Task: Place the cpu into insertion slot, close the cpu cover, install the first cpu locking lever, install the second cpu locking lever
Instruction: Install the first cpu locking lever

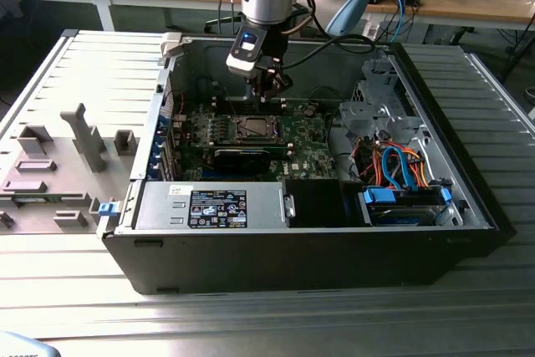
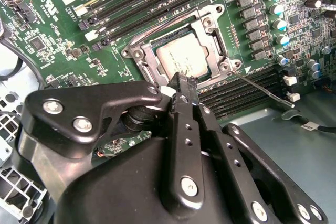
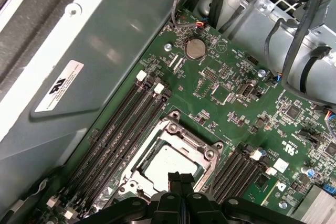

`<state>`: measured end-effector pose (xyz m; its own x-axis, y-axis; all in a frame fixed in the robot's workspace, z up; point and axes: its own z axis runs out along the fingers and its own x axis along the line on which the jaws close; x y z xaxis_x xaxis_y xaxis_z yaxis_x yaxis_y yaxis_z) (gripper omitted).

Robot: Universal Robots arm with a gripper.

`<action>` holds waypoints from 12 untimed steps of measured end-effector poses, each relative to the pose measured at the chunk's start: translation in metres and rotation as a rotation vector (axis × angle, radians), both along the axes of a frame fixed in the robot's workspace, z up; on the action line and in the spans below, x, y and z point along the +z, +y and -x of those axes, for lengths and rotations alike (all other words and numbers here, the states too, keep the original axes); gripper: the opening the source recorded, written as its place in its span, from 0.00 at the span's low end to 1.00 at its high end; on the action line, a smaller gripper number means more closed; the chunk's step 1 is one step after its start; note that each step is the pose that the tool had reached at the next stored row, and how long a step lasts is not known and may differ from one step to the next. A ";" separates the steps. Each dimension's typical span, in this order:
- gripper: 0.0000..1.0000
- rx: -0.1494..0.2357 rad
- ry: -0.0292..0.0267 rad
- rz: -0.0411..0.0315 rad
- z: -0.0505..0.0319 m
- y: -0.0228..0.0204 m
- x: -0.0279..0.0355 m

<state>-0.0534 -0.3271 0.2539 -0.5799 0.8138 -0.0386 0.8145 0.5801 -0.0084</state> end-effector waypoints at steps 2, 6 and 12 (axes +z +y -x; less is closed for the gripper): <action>0.11 0.001 0.0000 0.0000 0.0000 0.0000 0.0000; 0.11 0.004 0.0000 0.0000 0.0000 0.0000 0.0000; 0.11 0.007 0.0000 0.0000 0.0000 0.0000 0.0000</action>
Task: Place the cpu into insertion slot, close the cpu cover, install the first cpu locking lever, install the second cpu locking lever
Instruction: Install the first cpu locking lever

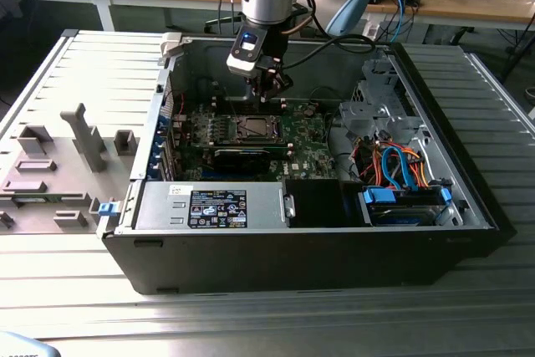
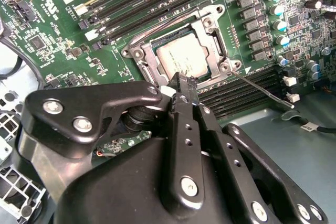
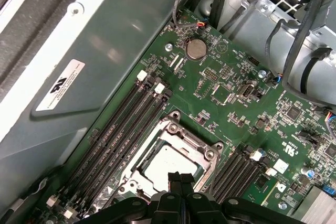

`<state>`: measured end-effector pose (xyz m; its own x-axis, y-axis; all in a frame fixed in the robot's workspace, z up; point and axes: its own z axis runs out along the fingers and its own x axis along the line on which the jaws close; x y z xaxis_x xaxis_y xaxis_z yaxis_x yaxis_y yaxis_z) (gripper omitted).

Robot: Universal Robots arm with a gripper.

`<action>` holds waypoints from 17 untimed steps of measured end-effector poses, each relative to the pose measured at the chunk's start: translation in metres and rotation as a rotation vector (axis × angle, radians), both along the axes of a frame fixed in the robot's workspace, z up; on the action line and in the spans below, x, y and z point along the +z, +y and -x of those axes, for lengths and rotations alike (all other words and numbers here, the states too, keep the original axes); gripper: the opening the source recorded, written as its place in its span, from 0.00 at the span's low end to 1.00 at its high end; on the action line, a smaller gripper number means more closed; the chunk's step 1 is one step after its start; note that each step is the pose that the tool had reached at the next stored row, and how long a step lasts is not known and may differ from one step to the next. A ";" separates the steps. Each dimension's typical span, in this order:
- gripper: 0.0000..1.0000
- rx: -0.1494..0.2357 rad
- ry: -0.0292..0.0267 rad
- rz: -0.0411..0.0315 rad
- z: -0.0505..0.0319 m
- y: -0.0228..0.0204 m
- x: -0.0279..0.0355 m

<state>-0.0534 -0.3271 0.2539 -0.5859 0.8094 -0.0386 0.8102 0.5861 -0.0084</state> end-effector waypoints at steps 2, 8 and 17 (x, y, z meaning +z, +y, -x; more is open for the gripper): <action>0.11 0.002 0.0000 0.0000 0.0000 0.0000 0.0000; 0.11 0.005 0.0000 0.0000 0.0000 0.0000 0.0000; 0.11 0.010 0.0000 0.0000 0.0000 0.0000 0.0000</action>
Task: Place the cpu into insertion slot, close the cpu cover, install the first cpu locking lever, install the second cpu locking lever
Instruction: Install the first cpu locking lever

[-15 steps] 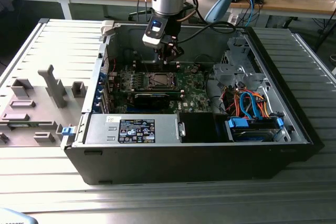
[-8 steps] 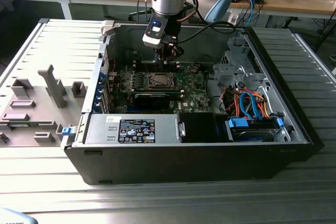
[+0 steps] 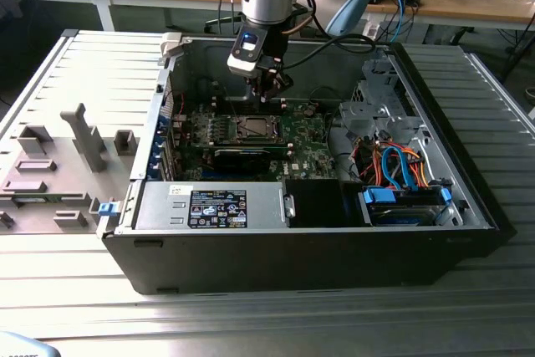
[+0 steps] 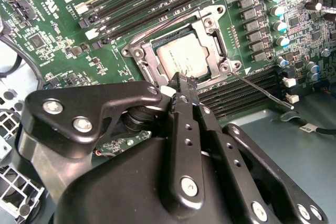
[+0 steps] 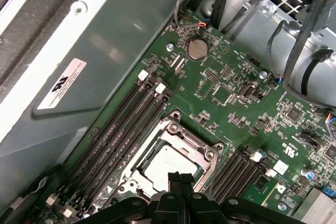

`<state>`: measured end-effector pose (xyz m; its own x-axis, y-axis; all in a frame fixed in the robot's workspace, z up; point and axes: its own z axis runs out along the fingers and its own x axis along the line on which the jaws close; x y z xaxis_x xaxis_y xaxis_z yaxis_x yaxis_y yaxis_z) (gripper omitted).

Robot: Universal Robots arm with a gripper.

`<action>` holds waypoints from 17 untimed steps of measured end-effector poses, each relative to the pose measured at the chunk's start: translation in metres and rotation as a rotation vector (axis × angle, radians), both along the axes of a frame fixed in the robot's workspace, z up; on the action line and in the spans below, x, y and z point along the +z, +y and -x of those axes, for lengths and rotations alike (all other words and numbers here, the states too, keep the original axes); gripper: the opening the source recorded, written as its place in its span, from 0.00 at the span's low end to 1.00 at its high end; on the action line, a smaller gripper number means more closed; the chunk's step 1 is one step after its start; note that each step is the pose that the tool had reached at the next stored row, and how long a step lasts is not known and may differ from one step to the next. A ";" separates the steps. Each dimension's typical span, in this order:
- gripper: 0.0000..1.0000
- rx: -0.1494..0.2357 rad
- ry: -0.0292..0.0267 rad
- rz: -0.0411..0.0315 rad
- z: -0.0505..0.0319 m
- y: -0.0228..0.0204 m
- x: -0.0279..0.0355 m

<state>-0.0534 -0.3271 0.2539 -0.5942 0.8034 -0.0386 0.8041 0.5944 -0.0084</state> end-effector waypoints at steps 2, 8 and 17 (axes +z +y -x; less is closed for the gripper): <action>0.11 0.001 0.0000 0.0000 0.0000 0.0000 0.0000; 0.11 0.005 0.0000 0.0000 0.0000 0.0000 0.0000; 0.11 0.009 0.0000 0.0001 0.0000 0.0000 0.0000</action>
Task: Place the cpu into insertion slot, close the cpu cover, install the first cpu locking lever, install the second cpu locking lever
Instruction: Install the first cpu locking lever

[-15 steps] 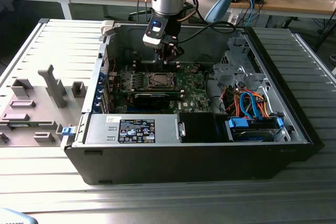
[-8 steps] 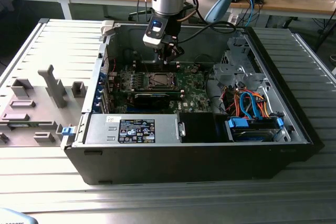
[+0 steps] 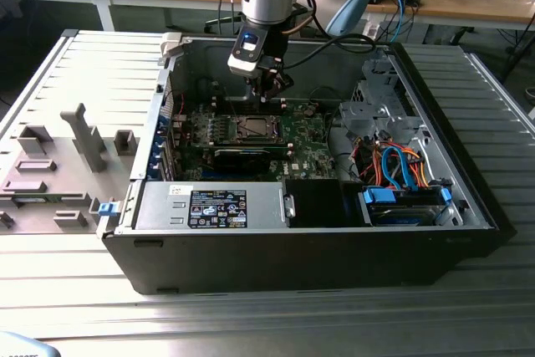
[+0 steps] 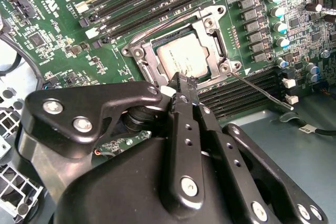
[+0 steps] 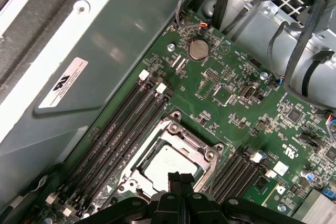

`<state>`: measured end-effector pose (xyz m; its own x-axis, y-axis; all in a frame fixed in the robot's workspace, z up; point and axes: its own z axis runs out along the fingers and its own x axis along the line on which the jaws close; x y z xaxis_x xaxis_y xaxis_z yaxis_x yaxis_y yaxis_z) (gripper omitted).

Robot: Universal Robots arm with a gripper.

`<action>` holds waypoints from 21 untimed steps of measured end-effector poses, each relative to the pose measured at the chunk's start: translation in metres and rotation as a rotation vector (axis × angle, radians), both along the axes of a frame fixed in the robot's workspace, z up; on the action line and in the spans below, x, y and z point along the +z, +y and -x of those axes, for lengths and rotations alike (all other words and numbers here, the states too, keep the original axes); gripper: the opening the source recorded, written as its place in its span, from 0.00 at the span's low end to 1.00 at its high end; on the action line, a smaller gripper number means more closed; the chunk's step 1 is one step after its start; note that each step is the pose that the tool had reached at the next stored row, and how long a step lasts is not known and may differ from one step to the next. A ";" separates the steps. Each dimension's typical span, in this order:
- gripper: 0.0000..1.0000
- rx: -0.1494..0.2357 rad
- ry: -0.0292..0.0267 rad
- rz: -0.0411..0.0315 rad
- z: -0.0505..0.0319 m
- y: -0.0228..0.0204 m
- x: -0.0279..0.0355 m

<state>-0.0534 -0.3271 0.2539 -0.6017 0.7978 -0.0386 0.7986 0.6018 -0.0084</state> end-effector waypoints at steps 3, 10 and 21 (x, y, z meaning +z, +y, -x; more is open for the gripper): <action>0.11 0.002 0.0000 0.0000 0.0000 0.0000 0.0000; 0.11 0.005 0.0000 0.0000 0.0000 0.0000 0.0000; 0.11 0.010 0.0000 0.0000 0.0000 0.0000 0.0000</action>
